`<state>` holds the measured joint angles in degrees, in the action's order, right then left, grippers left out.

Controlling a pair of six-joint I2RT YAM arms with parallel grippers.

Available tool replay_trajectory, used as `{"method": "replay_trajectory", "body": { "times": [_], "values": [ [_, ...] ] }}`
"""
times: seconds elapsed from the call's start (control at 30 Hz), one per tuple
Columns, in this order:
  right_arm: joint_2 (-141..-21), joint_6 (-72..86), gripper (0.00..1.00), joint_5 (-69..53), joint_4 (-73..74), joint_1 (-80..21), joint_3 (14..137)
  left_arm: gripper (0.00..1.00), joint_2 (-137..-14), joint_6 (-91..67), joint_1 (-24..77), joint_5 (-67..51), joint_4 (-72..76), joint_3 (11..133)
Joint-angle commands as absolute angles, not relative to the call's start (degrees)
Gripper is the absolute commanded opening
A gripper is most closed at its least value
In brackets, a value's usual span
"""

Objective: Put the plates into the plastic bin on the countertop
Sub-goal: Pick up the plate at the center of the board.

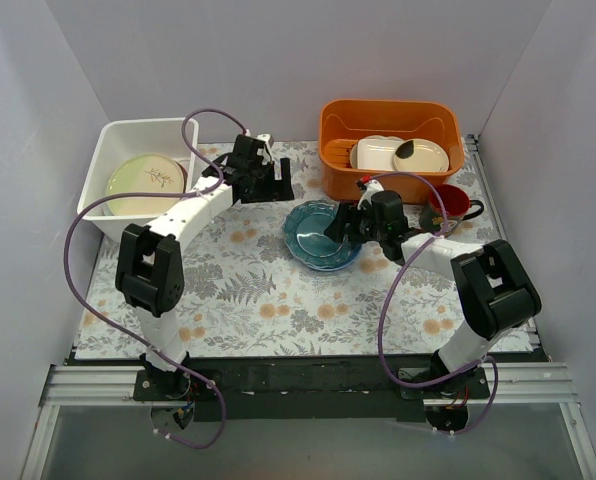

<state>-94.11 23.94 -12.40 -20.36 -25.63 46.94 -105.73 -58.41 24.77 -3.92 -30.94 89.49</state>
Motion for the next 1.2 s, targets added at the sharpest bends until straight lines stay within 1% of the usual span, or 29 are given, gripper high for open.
{"method": "replay_trajectory", "body": {
  "times": [0.0, 0.1, 0.43, 0.5, 0.77, 1.0, 1.17],
  "values": [
    [-91.4, 22.6, 0.75, -10.4, -19.9, -25.5, 46.2, 0.81, -107.0, -60.0, 25.0, -11.2, -29.3, 89.2],
    [-90.9, 22.2, 0.75, -9.1, -18.3, -25.0, 46.2, 0.74, -108.4, -60.7, 24.9, -12.3, -29.1, 89.1],
    [-89.7, 19.7, 0.74, -2.2, -12.8, -24.1, 46.8, 0.66, -112.8, -61.7, 24.2, -14.3, -30.8, 90.4],
    [-90.2, 19.5, 0.73, -1.5, -12.2, -24.1, 47.1, 0.66, -113.2, -61.9, 24.2, -15.3, -30.8, 90.5],
    [-94.3, 19.8, 0.72, -2.7, -11.9, -24.0, 48.9, 0.64, -114.5, -62.0, 24.2, -16.1, -30.9, 90.5],
    [-98.3, 19.9, 0.7, -3.6, -10.6, -24.0, 51.0, 0.59, -115.6, -62.7, 24.3, -18.4, -30.5, 89.9],
    [-100.4, 19.7, 0.7, -4.9, -10.4, -23.9, 52.1, 0.51, -116.5, -62.9, 24.3, -19.9, -30.4, 89.9]
  ]
}}
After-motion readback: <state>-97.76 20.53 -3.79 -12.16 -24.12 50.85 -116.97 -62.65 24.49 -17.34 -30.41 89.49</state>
